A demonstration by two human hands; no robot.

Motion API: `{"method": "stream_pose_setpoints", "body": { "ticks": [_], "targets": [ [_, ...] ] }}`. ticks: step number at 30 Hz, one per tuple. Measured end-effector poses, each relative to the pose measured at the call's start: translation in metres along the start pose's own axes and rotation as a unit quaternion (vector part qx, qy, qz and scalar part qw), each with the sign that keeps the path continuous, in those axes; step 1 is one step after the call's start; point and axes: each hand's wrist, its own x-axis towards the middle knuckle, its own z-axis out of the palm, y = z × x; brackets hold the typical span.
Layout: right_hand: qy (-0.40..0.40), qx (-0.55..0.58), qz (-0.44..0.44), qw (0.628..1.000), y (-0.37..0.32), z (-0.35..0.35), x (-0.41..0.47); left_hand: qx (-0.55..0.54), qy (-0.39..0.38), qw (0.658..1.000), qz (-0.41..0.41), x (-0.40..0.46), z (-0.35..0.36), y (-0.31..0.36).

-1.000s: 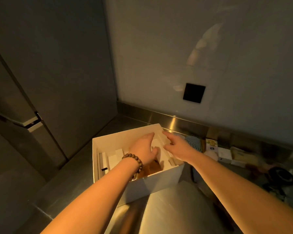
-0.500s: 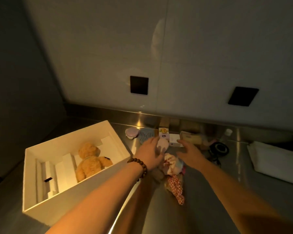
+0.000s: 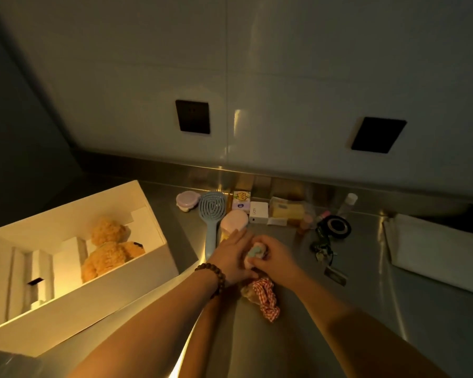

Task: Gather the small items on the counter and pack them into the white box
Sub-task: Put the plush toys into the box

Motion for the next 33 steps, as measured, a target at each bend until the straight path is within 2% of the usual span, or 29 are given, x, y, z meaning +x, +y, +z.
{"method": "stream_pose_setpoints", "body": {
  "ticks": [3,7,10,13,15,17,19,22,28,30,33],
  "targets": [
    [0.003,0.114,-0.008,0.993,-0.01,-0.006,-0.002,-0.033,0.062,0.997,0.02,-0.001,-0.009,0.005],
    [0.023,0.15,-0.005,0.988,-0.019,-0.017,-0.011,-0.048,0.119,0.992,0.004,-0.01,-0.022,0.006],
    [0.025,0.031,0.006,0.999,-0.01,-0.02,-0.028,-0.053,0.134,0.99,-0.015,-0.019,-0.029,0.003],
    [-0.039,-0.118,0.015,0.992,0.003,-0.014,-0.05,-0.055,0.139,0.989,-0.014,-0.029,-0.032,0.001],
    [-0.084,-0.179,0.022,0.98,0.009,-0.005,-0.06,-0.058,0.139,0.989,-0.01,-0.036,-0.034,0.001],
    [-0.095,-0.204,0.027,0.974,0.015,0.006,-0.065,-0.065,0.14,0.988,-0.009,-0.041,-0.036,0.001],
    [-0.066,-0.178,0.034,0.981,0.013,0.015,-0.067,-0.076,0.143,0.987,-0.002,-0.048,-0.041,0.002],
    [-0.017,-0.08,0.012,0.997,-0.009,0.021,-0.063,-0.087,0.176,0.98,0.019,-0.057,-0.056,0.002],
    [0.033,0.037,-0.091,0.995,-0.109,0.022,-0.021,-0.1,0.284,0.953,0.04,-0.084,-0.126,-0.006],
    [0.044,0.06,-0.127,0.989,-0.148,0.029,-0.008,-0.089,0.321,0.943,0.027,-0.098,-0.154,-0.018],
    [0.018,0.088,-0.159,0.983,-0.195,0.05,0.011,-0.081,0.352,0.932,-0.02,-0.125,-0.188,-0.047]
  ]
}}
